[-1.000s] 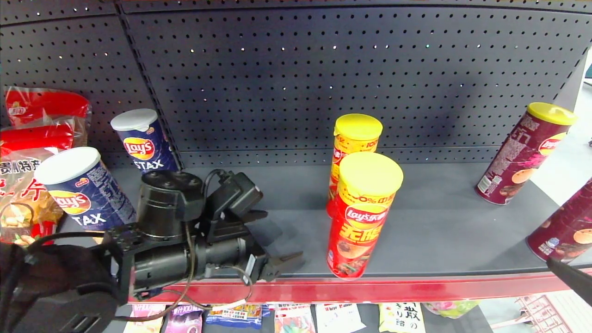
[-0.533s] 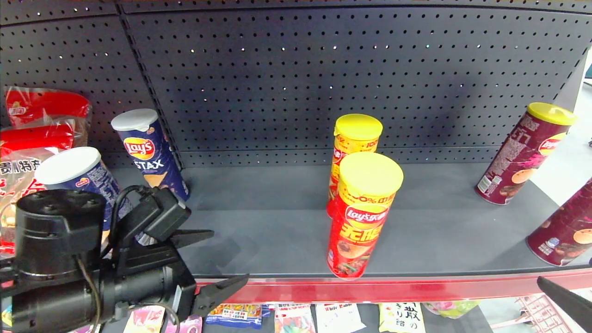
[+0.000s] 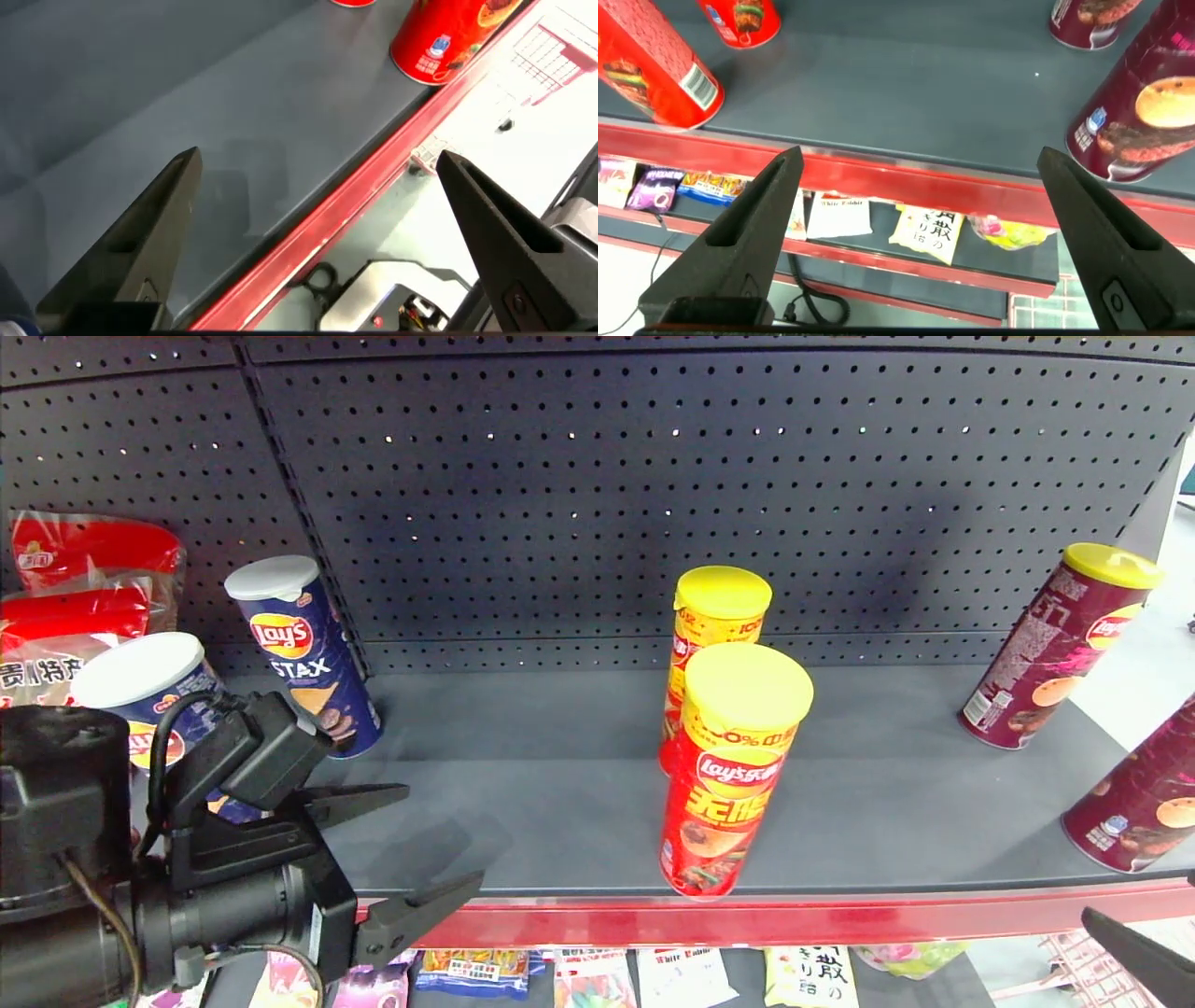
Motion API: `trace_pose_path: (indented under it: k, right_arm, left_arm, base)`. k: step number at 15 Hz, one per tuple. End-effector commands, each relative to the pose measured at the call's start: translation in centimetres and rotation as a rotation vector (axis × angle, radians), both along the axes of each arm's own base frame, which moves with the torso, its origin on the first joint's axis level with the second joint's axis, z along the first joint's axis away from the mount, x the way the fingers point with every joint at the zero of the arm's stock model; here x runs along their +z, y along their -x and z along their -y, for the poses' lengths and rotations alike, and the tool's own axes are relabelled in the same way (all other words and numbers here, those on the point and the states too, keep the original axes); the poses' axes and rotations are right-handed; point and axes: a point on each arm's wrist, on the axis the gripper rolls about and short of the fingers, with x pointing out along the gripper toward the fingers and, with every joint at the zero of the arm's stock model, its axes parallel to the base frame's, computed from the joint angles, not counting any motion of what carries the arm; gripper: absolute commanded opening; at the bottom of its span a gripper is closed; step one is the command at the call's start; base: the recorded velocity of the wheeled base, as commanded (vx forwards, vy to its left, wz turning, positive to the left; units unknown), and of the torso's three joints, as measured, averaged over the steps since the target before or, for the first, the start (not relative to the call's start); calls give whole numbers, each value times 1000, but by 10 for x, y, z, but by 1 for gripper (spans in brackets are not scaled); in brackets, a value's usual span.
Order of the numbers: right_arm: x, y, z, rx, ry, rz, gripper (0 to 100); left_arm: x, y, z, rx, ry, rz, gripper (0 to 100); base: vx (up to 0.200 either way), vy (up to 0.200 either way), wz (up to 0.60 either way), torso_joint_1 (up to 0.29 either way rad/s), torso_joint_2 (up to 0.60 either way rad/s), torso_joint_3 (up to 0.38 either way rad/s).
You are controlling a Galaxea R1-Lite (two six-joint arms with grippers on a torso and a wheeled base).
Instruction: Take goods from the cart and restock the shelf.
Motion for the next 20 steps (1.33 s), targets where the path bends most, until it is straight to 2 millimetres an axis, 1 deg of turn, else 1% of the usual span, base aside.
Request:
trace_pose_path:
  k: [1, 4, 7, 10, 12, 13, 14, 15, 16, 17, 18, 19, 20]
  right_arm:
    - [-3, 2, 1, 0, 0, 0, 100]
    - [-8, 4, 1, -3, 3, -12, 100]
    - [-9, 3, 1, 1, 7, -18, 100]
    - [-10, 3, 1, 3, 7, -19, 100]
    - [-14, 4, 1, 3, 9, -28, 100]
    - [-15, 7, 2, 1, 8, -22, 100]
    - [-15, 8, 2, 2, 8, -15, 100]
    - [-16, 9, 2, -2, 6, -12, 100]
    - [-17, 10, 2, -2, 5, -9, 100]
    - [-22, 13, 3, 1, 6, -13, 100]
    - [-28, 15, 3, 16, 9, -24, 100]
    - [-29, 16, 3, 22, 7, -21, 100]
    - [-29, 16, 3, 25, 2, -22, 100]
  left_arm:
    - [1, 1, 0, -3, 2, 3, 100]
    - [2, 7, -4, -3, 0, -3, 100]
    - [4, 18, -10, -5, -8, -22, 100]
    - [3, 22, -12, -7, -10, -31, 100]
    - [0, 34, -16, -24, -16, -41, 100]
    - [-5, 45, -20, -38, -26, -55, 100]
    - [-9, 62, -28, -57, -35, -67, 100]
    - [-11, 77, -36, -60, -46, -78, 100]
    - [-11, 87, -43, -51, -56, -88, 100]
    - [-13, 104, -55, -11, -82, -94, 100]
    - [-17, 125, -71, 65, -128, -93, 100]
    - [-17, 138, -81, 123, -157, -86, 100]
    - [-15, 146, -88, 191, -177, -76, 100]
  base:
    - [0, 0, 0, 0, 0, 0]
    - [0, 0, 0, 0, 0, 0]
    - [0, 0, 0, 0, 0, 0]
    - [0, 0, 0, 0, 0, 0]
    - [0, 0, 0, 0, 0, 0]
    - [0, 0, 0, 0, 0, 0]
    - [0, 0, 0, 0, 0, 0]
    - [0, 0, 0, 0, 0, 0]
    - [0, 0, 0, 0, 0, 0]
    - [0, 0, 0, 0, 0, 0]
    - [0, 0, 0, 0, 0, 0]
    - [0, 0, 0, 0, 0, 0]
    - [0, 0, 0, 0, 0, 0]
